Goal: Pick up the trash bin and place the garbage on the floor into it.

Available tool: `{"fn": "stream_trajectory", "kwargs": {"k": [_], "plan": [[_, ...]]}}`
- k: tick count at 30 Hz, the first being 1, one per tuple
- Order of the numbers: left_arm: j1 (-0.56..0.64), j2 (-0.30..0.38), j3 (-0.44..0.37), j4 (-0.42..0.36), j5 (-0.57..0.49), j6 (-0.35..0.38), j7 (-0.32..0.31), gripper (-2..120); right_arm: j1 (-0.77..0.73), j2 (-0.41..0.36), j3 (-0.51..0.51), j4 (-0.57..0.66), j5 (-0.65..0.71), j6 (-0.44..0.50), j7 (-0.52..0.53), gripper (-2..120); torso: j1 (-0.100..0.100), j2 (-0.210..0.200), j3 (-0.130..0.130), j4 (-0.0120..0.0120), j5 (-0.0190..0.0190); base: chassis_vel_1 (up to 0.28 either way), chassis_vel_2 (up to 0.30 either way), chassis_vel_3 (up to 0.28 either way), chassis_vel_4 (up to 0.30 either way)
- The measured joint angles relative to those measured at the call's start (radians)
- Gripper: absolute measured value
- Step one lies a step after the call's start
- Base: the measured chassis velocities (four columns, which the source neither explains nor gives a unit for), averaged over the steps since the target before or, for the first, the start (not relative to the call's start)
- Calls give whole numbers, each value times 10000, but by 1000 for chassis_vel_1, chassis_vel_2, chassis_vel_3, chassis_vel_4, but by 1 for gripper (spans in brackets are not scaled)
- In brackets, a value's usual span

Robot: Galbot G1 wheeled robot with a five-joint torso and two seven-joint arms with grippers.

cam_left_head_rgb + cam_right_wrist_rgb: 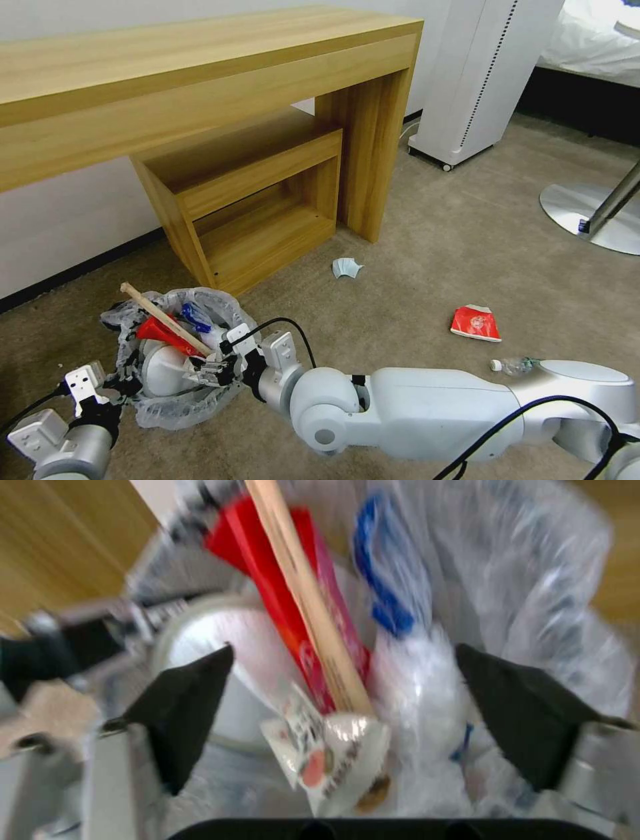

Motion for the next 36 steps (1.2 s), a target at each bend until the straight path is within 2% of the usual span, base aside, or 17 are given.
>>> {"fn": "stream_trajectory", "kwargs": {"k": [3, 7, 10, 11, 15, 17, 19, 20, 23, 24, 26, 28, 31, 32, 36], "plan": [[36, 24, -45, 0, -22, 0, -4, 1, -71, -272, 412, 281, -195, 370, -468, 99, 0, 0, 0, 1, -1, 0, 0, 0, 0], [75, 30, -59, 1, -11, -1, -5, 1, -226, -456, 744, 329, -478, 812, -921, 100, 0, 0, 0, 0, 0, 0, 0, 0, 0], [132, 33, -69, 3, 12, -1, -5, 1, -573, -510, 1113, 118, -1089, 1757, -1584, 100, 0, 0, 0, 0, 0, 0, 0, 0, 0], [132, 33, -69, 3, 12, -1, -5, 1, -573, -510, 1113, 118, -1089, 1757, -1584, 100, 0, 0, 0, 0, 0, 0, 0, 0, 0], [301, 83, -105, -55, 19, 24, -3, 1, -992, -722, 1963, -12, -2079, 2693, -2161, 100, 0, 0, 1, 2, 1, 0, 0, 0, 0], [362, 102, -125, -85, 19, 71, -2, 1, -1060, -847, 2229, 21, -2245, 2792, -2186, 100, 0, 0, 0, 1, 1, 0, 0, 0, 0], [557, 199, -210, -183, -6, 346, 14, 1, -1319, -1396, 3061, 219, -2485, 2934, -2211, 100, 0, 0, 1, 1, 0, 0, 0, 0, 0], [557, 199, -210, -183, -6, 346, 14, 1, -1319, -1396, 3061, 219, -2485, 2934, -2211, 100, 0, 0, 1, 1, 0, 0, 0, 0, 0], [788, 501, -287, -236, -198, 621, 33, 1, -1852, -2382, 4471, 607, -2775, 3099, -2298, 100, 0, 0, 0, -1, 1, 0, 0, 0, 0], [788, 501, -287, -236, -198, 621, 33, 1, -1852, -2382, 4471, 607, -2775, 3099, -2298, 100, 0, 0, 0, -1, 1, 0, 0, 0, 0], [964, 725, -290, -310, -506, 866, 20, 1, -2403, -2956, 5667, 915, -2822, 3177, -2347, 100, 0, 0, 1, 1, 2, 0, 0, 0, 0], [1016, 796, -290, -337, -587, 938, 17, 1, -2573, -3101, 6002, 1005, -2824, 3185, -2370, 100, 0, 0, 0, 0, 0, 0, 0, 0, 0], [1128, 1245, -279, -359, -809, 1059, 18, 1, -3636, -3751, 7917, 1442, -2841, 3161, -2381, 100, 0, 0, 0, -1, 1, 0, 0, 0, 0], [1128, 1245, -279, -359, -809, 1059, 18, 1, -3636, -3751, 7917, 1442, -2841, 3161, -2381, 100, 0, 0, 0, -1, 1, 0, 0, 0, 0], [1211, 2025, -261, -228, -1192, 1133, 98, 1, -5317, -4211, 9964, 1670, -2953, 3098, -2415, 100, 0, 0, -1, -2, 3, 0, 0, 0, 0]]}}
